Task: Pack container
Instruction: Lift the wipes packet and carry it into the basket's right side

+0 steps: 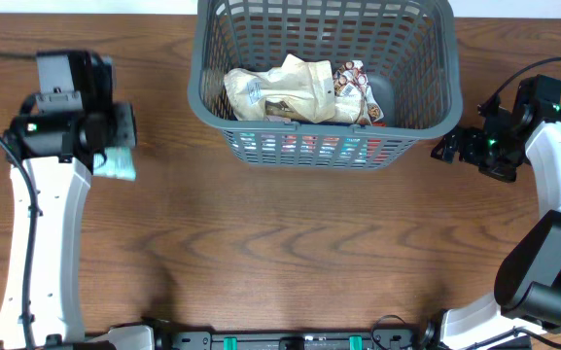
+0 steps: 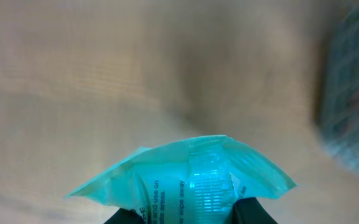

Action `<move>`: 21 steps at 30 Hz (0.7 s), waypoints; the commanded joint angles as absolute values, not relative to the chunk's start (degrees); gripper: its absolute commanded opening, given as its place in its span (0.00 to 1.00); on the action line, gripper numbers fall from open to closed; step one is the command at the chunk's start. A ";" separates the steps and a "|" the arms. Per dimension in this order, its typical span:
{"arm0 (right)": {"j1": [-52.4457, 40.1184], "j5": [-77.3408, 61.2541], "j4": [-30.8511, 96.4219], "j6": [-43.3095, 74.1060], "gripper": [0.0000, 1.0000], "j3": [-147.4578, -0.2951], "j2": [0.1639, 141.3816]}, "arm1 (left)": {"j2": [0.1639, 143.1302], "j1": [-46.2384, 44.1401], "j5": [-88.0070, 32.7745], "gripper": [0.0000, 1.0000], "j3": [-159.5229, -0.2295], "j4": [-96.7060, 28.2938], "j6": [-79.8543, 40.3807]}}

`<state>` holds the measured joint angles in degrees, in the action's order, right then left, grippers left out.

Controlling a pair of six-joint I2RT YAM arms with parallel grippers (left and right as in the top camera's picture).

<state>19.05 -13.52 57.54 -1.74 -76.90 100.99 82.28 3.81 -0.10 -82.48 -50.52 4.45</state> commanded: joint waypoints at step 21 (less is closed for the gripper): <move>18.28 -13.96 57.43 -2.39 0.99 -76.79 100.07 | 95.77 -29.12 -0.91 0.06 -106.52 -22.28 41.47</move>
<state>19.05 -13.52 57.52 -1.74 -76.88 100.99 93.17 -26.76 -1.02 -106.02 -24.36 27.59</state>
